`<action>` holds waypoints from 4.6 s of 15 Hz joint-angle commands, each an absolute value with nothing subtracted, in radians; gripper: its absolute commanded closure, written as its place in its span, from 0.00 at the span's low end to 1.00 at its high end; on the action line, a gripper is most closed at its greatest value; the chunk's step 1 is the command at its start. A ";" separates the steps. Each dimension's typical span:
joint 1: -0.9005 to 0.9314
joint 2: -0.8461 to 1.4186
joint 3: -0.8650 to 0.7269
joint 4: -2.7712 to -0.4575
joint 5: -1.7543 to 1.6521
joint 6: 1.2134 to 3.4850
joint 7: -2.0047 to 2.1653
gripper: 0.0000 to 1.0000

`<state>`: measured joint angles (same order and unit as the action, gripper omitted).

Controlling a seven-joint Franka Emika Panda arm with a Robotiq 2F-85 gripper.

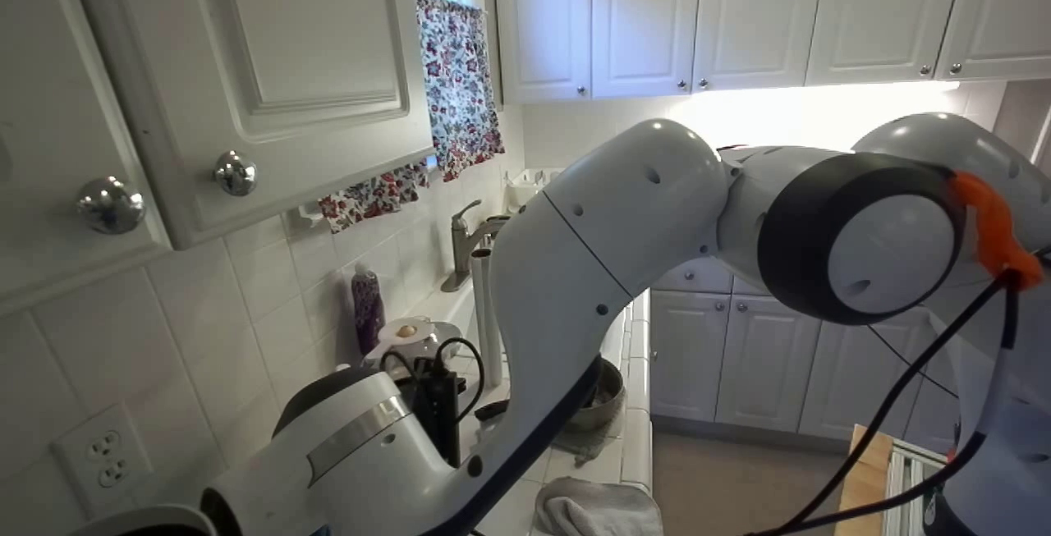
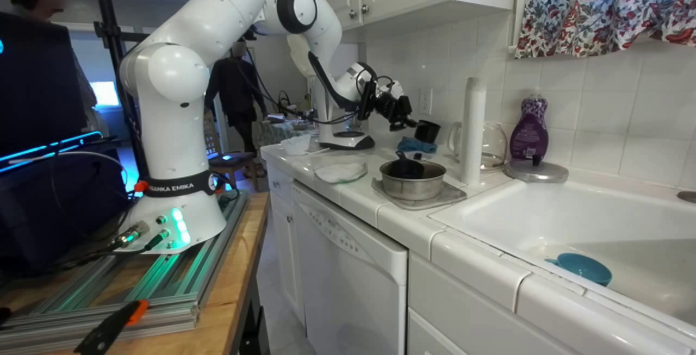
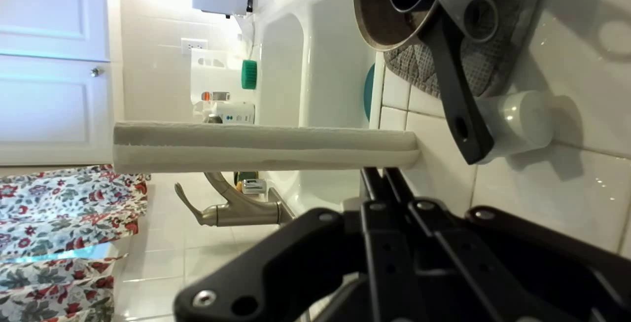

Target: Pick up the scoop, put it upright, move the pot and the bag to the left

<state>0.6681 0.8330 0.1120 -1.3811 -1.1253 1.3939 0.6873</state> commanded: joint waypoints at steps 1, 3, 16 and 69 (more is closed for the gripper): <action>0.655 0.859 0.116 -1.367 -1.106 1.348 0.744 0.99; 0.639 0.871 0.126 -1.369 -1.088 1.353 0.752 0.99; 0.596 0.942 0.129 -1.312 -1.071 1.424 0.754 0.99; 0.332 0.448 0.277 -1.767 -0.512 1.820 0.599 0.00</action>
